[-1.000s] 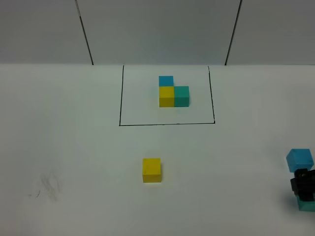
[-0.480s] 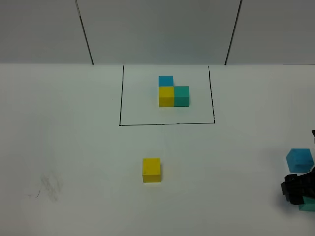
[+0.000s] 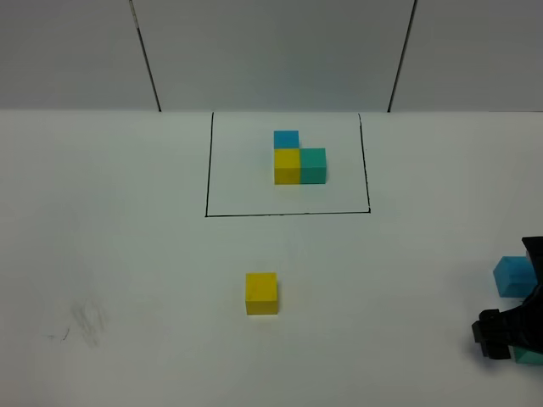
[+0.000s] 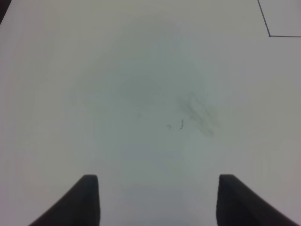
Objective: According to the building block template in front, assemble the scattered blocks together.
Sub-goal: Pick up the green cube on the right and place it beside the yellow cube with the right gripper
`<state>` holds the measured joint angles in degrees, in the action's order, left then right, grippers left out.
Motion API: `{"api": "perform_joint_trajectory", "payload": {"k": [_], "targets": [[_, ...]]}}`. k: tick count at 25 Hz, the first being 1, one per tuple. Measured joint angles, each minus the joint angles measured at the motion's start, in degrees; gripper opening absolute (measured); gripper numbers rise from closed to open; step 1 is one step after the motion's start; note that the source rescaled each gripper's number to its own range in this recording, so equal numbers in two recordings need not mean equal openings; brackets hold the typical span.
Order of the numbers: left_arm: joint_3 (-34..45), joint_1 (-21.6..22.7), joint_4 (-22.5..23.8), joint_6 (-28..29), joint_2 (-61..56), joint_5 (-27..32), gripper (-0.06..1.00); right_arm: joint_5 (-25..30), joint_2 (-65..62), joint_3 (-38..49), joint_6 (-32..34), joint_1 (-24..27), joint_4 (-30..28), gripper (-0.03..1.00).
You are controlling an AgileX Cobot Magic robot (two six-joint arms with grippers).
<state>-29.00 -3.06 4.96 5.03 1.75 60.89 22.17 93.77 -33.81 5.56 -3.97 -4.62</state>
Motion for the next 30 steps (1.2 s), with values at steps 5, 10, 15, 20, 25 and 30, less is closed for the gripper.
{"api": "perform_joint_trajectory", "payload": {"k": [5, 10, 15, 20, 25, 30], "targets": [[0.0, 0.0, 0.0, 0.0, 0.0, 0.0, 0.2, -0.24, 0.28, 0.0, 0.0, 0.0, 0.02, 0.47], [0.0, 0.0, 0.0, 0.0, 0.0, 0.0, 0.2, -0.3, 0.28, 0.0, 0.0, 0.2, 0.07, 0.0], [0.0, 0.0, 0.0, 0.0, 0.0, 0.0, 0.2, 0.35, 0.04, 0.0, -0.35, 1.07, 0.19, 0.0], [0.0, 0.0, 0.0, 0.0, 0.0, 0.0, 0.2, 1.51, -5.17, -0.16, -6.16, -0.53, 2.82, 0.0], [0.0, 0.0, 0.0, 0.0, 0.0, 0.0, 0.2, 7.22, -8.85, -4.14, -23.34, -5.34, 8.07, 0.0], [0.0, 0.0, 0.0, 0.0, 0.0, 0.05, 0.2, 11.85, -8.87, -9.64, -34.88, -11.49, 8.92, 0.0]]}}
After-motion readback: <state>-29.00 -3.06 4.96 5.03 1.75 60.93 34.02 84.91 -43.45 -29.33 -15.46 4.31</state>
